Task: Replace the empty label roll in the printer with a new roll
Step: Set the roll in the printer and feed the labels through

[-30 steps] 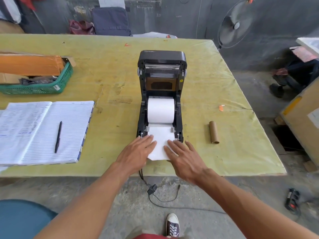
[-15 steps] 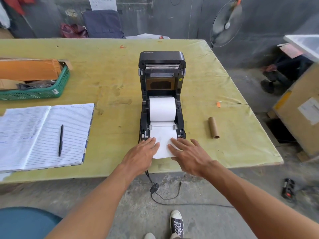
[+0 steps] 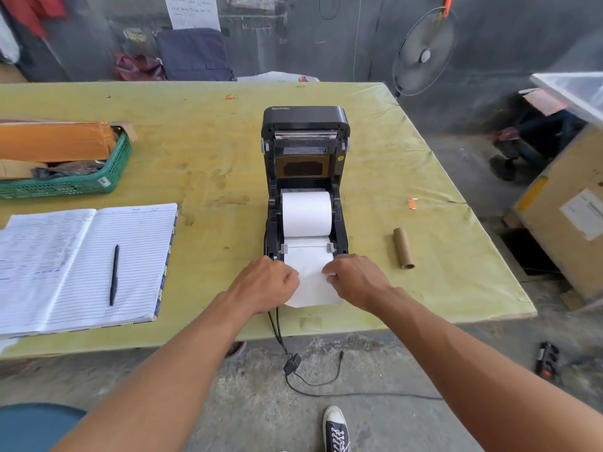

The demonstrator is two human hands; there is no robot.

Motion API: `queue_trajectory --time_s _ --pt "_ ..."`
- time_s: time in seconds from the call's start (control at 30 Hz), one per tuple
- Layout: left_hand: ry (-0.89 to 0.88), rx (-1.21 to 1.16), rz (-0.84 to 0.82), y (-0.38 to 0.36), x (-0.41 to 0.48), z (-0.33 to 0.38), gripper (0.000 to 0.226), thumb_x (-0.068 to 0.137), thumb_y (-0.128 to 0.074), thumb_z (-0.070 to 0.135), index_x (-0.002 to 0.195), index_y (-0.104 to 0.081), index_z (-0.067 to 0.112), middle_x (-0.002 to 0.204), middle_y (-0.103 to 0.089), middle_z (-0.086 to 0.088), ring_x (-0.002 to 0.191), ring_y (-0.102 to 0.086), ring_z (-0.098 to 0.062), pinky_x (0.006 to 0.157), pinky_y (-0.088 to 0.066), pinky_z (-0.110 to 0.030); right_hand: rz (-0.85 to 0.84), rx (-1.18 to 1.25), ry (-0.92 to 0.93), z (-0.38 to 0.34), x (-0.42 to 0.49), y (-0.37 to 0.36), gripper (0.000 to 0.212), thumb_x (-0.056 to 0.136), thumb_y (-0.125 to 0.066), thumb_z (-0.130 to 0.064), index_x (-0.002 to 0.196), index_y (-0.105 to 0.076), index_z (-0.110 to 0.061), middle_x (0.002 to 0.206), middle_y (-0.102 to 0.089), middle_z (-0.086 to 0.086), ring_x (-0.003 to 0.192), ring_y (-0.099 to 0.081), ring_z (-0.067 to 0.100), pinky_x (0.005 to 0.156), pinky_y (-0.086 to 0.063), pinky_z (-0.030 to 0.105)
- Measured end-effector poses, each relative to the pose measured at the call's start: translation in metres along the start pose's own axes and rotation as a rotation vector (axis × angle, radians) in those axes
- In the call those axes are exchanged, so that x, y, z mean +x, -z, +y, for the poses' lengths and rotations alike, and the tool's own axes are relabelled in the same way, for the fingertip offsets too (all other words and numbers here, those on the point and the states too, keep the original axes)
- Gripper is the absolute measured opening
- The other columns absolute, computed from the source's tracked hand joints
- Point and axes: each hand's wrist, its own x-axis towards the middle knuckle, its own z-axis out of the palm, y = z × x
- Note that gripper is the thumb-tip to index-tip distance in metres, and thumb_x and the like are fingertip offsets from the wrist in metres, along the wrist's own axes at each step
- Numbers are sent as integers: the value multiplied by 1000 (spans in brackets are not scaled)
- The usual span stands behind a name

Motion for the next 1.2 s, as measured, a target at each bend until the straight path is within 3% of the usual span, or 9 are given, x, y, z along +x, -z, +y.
queue_trajectory --time_s 0.03,0.1,0.17,0.2,0.43,0.73,0.93,1.03,1.2 --pt "2 42 -1 -1 3 3 41 92 -47 14 53 -35 15 49 -38 1 46 -33 -16 47 -29 -32 -2 -24 6 -1 2 0 21 95 -52 -11 98 -73 -7 104 -70 9 89 -64 33 74 -56 42" --pt "-7 117 -22 -7 8 6 30 92 -55 7 63 -53 15 66 -51 -2 65 -52 -23 55 -37 -30 -6 -78 30 -2 6 1 19 96 -54 -11 96 -72 -6 104 -67 8 88 -64 33 73 -55 41" --pt "-15 180 -16 -12 11 5 10 92 -60 3 92 -68 10 89 -63 -6 83 -60 -26 63 -45 -31 3 -131 67 -3 8 0 15 97 -54 -11 96 -68 -6 103 -65 9 86 -63 32 70 -53 40" --pt "-17 216 -10 -15 12 4 13 91 -60 1 99 -68 9 93 -64 -7 86 -60 -26 64 -48 -33 14 -149 84 -3 9 -1 14 97 -54 -11 96 -67 -7 102 -65 9 86 -63 32 69 -52 39" --pt "-40 282 17 -23 18 -2 15 89 -60 -2 94 -61 12 87 -61 -4 79 -56 -22 57 -45 -33 64 -192 127 -2 18 -5 5 97 -56 -14 94 -60 -11 99 -64 7 83 -62 31 67 -34 34" --pt "-75 187 -1 -16 16 -4 20 90 -53 -8 98 -65 6 91 -67 -10 82 -63 -27 62 -50 -35 34 -146 86 -5 14 0 19 94 -60 -12 82 -46 -14 99 -61 7 78 -50 27 67 -33 34" --pt "-59 51 65 2 9 -13 33 92 -53 -8 113 -69 12 105 -72 -6 91 -67 -21 77 -57 -35 31 -97 21 -11 4 17 10 93 -61 -8 91 -66 0 97 -68 11 88 -63 32 69 -51 40" --pt "-50 -5 164 25 12 -10 23 95 -54 0 105 -72 11 97 -72 -6 82 -65 -22 72 -57 -37 69 -87 -41 -15 1 33 14 94 -59 -13 91 -66 -1 95 -70 11 86 -64 33 68 -52 40" --pt "1 -9 376 72 24 -9 23 96 -51 7 96 -73 10 88 -72 -2 78 -66 -22 59 -49 -27 169 -63 -158 -18 5 70 16 90 -52 -10 85 -67 -10 90 -71 8 79 -65 30 61 -55 36"
